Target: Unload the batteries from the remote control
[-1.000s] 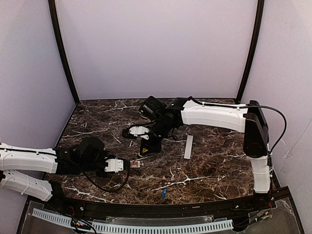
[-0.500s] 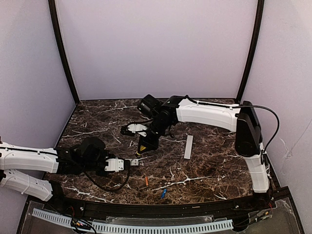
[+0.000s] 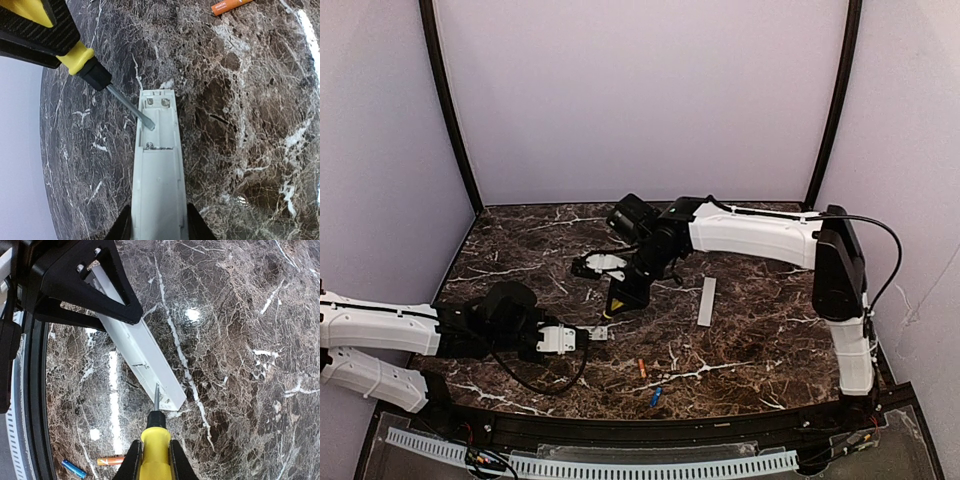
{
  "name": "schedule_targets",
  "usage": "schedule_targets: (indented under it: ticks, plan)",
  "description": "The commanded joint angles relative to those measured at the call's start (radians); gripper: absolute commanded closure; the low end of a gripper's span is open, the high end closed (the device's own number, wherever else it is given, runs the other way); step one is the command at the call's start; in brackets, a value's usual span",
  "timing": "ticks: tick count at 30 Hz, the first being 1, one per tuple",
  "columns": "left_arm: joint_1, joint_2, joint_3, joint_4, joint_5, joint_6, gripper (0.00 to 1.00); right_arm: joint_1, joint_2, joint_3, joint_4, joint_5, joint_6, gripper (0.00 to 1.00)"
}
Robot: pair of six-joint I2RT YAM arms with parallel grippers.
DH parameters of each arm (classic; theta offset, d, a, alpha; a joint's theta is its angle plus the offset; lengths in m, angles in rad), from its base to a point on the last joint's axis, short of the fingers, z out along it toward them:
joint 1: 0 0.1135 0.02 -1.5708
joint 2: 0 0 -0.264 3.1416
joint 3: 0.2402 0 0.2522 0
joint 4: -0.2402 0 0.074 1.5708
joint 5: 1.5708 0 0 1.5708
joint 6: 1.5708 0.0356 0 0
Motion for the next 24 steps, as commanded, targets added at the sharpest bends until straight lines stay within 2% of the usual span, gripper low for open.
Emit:
schedule_targets:
  ticks: [1,10,14,19,24]
  plan:
    - [-0.01,-0.016,0.038,0.088,0.015,-0.021,1.0,0.0,-0.131,-0.082,0.065,-0.009,0.041,1.0]
    - [-0.008,-0.019,0.053,0.1,-0.019,-0.07,1.0,-0.069,-0.391,-0.35,0.197,-0.019,0.146,1.0]
    - [-0.009,-0.007,0.074,0.115,-0.069,-0.138,1.0,-0.099,-0.522,-0.498,0.298,0.037,0.228,1.0]
    - [-0.01,0.015,0.144,0.115,-0.073,-0.304,1.0,-0.127,-0.672,-0.689,0.469,0.252,0.433,1.0]
    - [-0.014,0.084,0.202,0.149,-0.177,-0.518,1.0,-0.132,-0.804,-0.844,0.584,0.526,0.666,1.0]
